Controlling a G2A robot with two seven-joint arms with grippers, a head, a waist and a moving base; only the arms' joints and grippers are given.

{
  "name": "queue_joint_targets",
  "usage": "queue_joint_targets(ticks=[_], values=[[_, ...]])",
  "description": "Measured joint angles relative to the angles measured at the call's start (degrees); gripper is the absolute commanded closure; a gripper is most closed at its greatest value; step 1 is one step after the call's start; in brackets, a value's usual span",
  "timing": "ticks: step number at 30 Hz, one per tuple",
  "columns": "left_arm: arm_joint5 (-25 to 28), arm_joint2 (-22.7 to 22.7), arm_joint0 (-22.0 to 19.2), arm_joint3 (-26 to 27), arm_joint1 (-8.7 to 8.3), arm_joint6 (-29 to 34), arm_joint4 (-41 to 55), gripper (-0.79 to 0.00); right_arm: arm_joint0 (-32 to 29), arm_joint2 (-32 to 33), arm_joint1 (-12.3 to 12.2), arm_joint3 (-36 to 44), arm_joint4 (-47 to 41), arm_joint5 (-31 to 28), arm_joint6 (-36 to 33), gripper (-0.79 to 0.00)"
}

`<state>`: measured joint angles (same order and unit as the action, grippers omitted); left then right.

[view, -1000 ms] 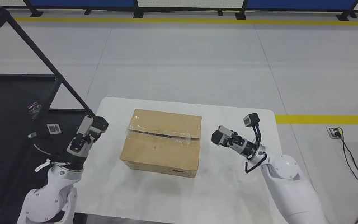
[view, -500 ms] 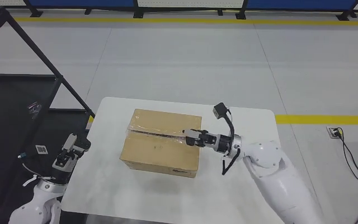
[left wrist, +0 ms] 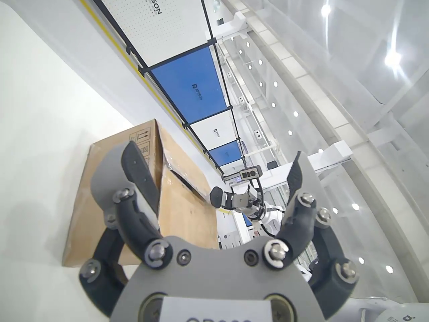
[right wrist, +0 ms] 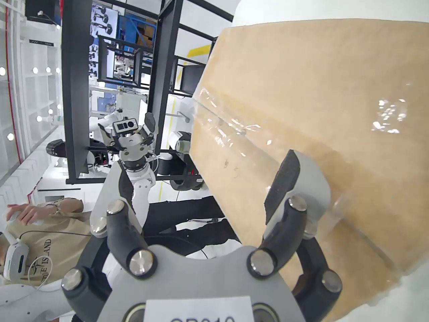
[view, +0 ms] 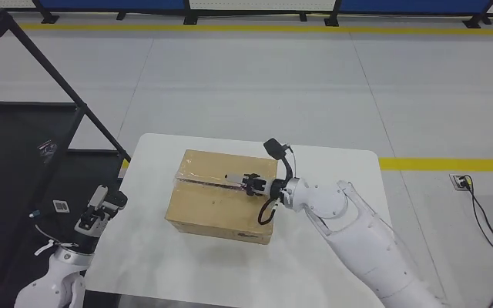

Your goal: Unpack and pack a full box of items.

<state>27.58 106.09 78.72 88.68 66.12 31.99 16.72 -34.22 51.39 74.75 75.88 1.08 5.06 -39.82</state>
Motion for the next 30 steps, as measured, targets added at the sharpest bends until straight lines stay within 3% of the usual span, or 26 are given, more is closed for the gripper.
queue_joint_targets(ticks=[20, 30], values=[[0.38, -1.46, 1.39, 2.42, -0.27, -0.52, -0.69, -0.785, -9.5, 8.68, -2.84, 11.04, 7.99, 4.29, -0.15, -0.785], [0.06, -2.61, 1.77, 3.28, -0.34, -1.05, -1.8, -0.785, -10.59, 10.19, -2.57, 10.5, 2.14, 5.33, -0.63, -0.785]])
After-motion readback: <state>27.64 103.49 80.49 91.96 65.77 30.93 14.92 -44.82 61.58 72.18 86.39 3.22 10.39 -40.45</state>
